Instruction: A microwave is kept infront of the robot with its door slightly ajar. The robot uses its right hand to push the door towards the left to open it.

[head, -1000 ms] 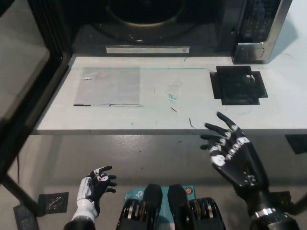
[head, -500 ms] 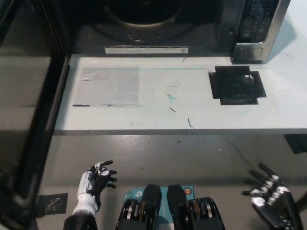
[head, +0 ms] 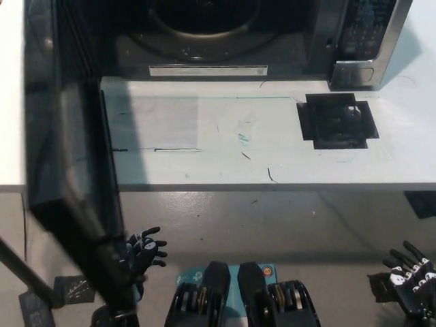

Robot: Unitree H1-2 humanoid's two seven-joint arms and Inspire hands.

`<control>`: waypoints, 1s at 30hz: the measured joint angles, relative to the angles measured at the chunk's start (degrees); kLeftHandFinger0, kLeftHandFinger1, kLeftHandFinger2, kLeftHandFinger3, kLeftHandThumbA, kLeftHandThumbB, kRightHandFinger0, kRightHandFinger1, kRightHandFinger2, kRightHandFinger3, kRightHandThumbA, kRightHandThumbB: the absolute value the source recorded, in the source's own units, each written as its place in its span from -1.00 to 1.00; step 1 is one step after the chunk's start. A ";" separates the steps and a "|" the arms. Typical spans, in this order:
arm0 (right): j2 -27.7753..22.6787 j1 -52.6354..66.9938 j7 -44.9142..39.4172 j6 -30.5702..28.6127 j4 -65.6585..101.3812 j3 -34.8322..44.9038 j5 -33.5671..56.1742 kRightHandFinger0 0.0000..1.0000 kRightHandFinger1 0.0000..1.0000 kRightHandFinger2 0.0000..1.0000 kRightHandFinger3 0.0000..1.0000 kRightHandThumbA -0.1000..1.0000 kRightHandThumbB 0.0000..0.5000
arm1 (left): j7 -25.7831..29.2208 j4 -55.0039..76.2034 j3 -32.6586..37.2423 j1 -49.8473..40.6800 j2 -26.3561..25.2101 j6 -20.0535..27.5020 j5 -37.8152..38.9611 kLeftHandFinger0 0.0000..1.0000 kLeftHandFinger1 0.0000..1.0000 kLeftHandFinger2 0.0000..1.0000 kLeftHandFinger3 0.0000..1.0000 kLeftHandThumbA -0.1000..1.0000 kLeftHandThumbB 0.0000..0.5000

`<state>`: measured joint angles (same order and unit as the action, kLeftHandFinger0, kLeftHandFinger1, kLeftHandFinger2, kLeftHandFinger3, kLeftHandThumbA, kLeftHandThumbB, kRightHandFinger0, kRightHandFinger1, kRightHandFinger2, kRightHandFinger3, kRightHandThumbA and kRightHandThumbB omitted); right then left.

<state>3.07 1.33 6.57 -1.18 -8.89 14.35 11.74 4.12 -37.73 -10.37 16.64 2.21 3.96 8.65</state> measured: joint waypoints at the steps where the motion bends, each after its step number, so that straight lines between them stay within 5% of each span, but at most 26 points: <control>1: 0.25 -0.18 0.26 -0.26 -0.33 0.13 -0.05 -0.06 0.13 0.32 0.62 -0.28 -0.22 | 0.00 0.01 -0.02 0.00 0.01 0.00 0.01 -0.37 -0.33 -0.22 0.11 -0.76 -0.78; 5: 0.96 -0.90 1.14 -1.52 -2.10 0.33 -0.24 -0.06 0.18 0.22 0.61 -0.23 -0.06 | 0.00 0.01 0.02 0.01 -0.01 0.02 0.00 -0.38 -0.34 -0.24 0.10 -0.77 -0.82; 30: 2.27 -1.06 3.07 -4.91 -4.92 0.20 -1.31 -0.10 0.29 0.35 0.56 -0.24 -0.05 | -0.01 -0.23 0.10 0.23 -0.07 0.13 -0.08 -0.37 -0.36 -0.26 0.04 -0.77 -0.84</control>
<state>5.34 0.27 9.64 -6.09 -13.81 14.55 10.43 4.11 -37.97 -10.27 16.87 2.14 4.09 8.58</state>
